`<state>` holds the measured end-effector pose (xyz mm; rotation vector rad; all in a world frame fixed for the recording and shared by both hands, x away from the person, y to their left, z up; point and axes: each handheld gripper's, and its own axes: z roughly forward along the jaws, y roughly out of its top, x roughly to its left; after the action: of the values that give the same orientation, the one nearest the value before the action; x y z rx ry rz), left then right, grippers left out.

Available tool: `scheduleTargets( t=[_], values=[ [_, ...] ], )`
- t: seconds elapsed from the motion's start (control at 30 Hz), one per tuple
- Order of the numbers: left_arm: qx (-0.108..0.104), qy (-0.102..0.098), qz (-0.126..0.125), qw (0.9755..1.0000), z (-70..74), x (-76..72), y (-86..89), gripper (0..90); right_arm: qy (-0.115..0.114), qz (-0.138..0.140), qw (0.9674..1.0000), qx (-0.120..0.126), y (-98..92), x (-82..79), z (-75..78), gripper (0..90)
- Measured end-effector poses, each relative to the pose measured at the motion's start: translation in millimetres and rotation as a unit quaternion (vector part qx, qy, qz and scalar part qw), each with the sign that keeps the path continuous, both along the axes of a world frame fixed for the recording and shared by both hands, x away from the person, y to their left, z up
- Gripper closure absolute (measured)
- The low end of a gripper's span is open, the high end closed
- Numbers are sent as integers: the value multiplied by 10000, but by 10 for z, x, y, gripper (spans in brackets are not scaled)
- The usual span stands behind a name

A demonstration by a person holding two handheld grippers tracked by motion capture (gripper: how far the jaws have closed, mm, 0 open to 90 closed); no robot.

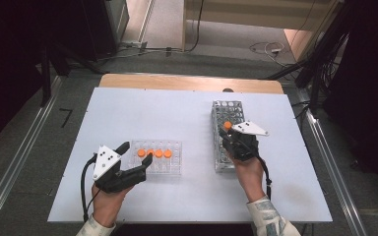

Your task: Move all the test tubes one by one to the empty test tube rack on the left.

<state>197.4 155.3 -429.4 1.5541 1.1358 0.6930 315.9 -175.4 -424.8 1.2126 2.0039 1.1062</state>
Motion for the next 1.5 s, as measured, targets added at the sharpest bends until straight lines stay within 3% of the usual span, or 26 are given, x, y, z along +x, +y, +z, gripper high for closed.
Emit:
scheduleTargets(
  t=[0.93, 1.5],
  values=[
    [-43, -41, -4, 10000, 16, -15, -5, 195, -411, 103, 9989, 201, -63, -161, 246, 719],
    [-65, -71, -18, 10000, 34, -32, -12, 195, -476, 232, 9983, 225, -74, -260, 312, 719]
  ],
)
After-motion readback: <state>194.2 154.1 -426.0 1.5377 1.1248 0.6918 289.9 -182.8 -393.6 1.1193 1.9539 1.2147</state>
